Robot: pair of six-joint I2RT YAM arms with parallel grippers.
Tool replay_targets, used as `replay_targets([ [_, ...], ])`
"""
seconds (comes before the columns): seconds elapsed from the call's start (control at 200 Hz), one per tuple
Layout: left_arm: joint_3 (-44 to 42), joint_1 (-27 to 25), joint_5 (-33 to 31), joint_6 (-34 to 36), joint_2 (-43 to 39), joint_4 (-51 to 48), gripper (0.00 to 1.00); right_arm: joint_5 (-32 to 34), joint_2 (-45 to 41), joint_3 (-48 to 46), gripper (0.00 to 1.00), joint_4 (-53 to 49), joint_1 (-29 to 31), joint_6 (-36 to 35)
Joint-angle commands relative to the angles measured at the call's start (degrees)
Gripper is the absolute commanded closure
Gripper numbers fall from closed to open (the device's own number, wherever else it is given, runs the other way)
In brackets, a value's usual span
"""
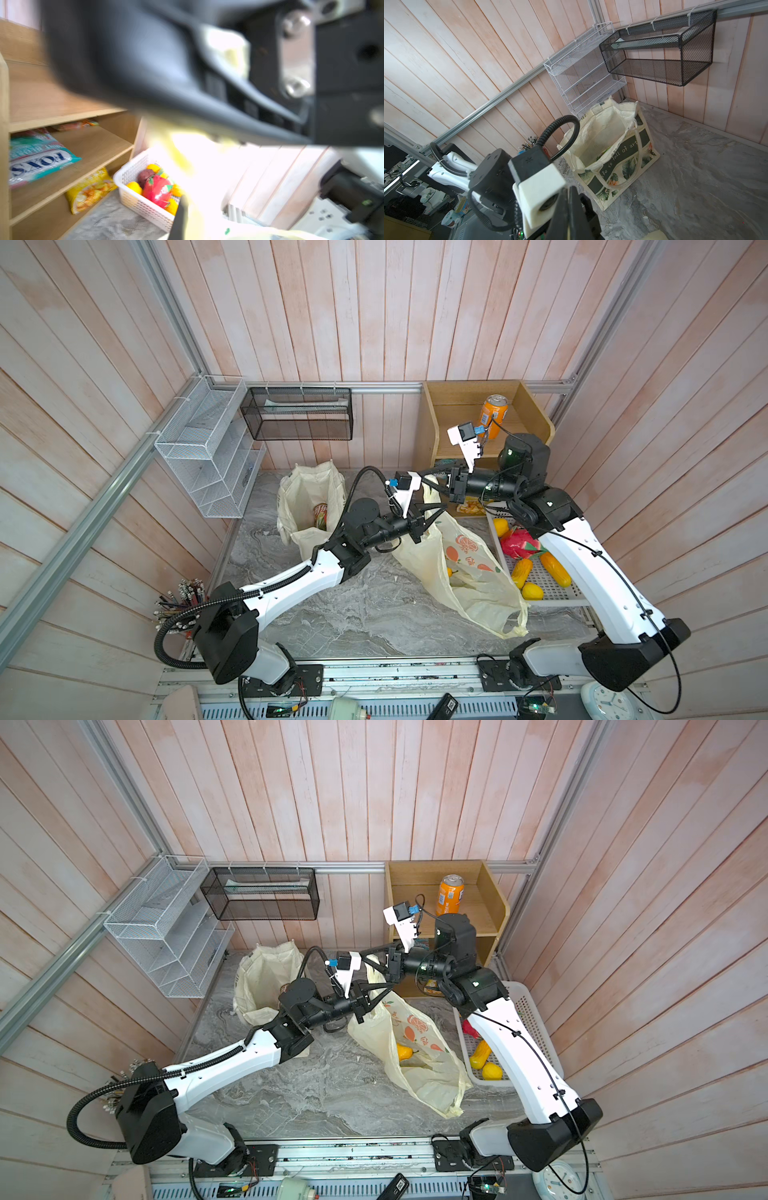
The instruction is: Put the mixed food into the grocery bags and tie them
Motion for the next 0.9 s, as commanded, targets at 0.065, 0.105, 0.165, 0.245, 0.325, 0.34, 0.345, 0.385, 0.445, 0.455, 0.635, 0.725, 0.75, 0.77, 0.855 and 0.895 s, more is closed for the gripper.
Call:
replay_targets([
  [0.065,-5.9,-3.9,-11.5,-6.1,-5.3,3.2,1.0,0.1,-0.5,0.6,1.0,5.8,-3.6,4.2],
  [0.105,-6.3,-5.5,-15.3,-7.5,-6.4,2.8,1.0,-0.4,0.2,1.4,1.0,5.9,-4.0,4.9],
  [0.165,-6.2,-8.6,-20.7,-9.1,-7.5,1.6,1.0,-1.4,1.5,2.9,1.0,6.1,-4.2,5.5],
  [0.245,-5.5,-11.9,-27.1,-10.8,-7.5,-0.3,1.0,-3.2,3.3,4.1,1.0,7.2,-4.1,7.0],
  [0.325,-5.1,-12.2,-31.0,-14.1,-5.9,-2.7,1.0,-3.2,4.8,4.6,1.0,7.7,-3.9,7.7],
  [0.34,-5.2,-12.1,-31.4,-14.3,-5.6,-3.0,1.0,-3.0,4.9,4.6,1.0,7.6,-4.0,7.7],
  [0.345,-5.2,-12.0,-31.5,-14.4,-5.5,-3.0,1.0,-2.9,5.0,4.7,1.0,7.5,-4.0,7.7],
  [0.385,-5.5,-11.5,-31.9,-15.2,-4.5,-3.5,1.0,-2.0,5.4,4.7,1.0,7.0,-4.0,7.3],
  [0.445,-6.3,-10.5,-31.7,-16.1,-3.3,-3.0,1.0,-0.6,5.8,4.7,0.92,6.1,-4.1,6.4],
  [0.455,-6.4,-10.3,-31.6,-16.2,-3.1,-2.9,1.0,-0.4,5.8,4.7,0.9,5.9,-4.0,6.3],
  [0.635,-7.3,-8.1,-31.5,-17.3,-1.0,-3.2,1.0,4.1,5.2,2.7,0.41,3.0,-4.0,3.8],
  [0.725,-7.3,-6.7,-30.7,-16.4,-0.7,-3.0,1.0,5.8,3.5,0.1,0.33,3.4,-4.0,3.9],
  [0.75,-7.1,-6.1,-30.7,-16.1,-0.8,-3.3,1.0,6.1,2.9,-0.8,0.32,3.7,-4.1,4.1],
  [0.77,-7.1,-6.1,-30.8,-15.8,-0.7,-3.5,1.0,6.4,2.4,-1.4,0.32,3.9,-4.0,4.3],
  [0.855,-7.0,-5.8,-30.9,-14.5,-1.0,-4.2,1.0,8.1,0.6,-4.4,0.28,5.1,-3.6,5.3],
  [0.895,-7.0,-5.6,-30.9,-14.1,-1.0,-4.3,1.0,9.5,-0.1,-5.6,0.27,5.5,-3.2,5.7],
])
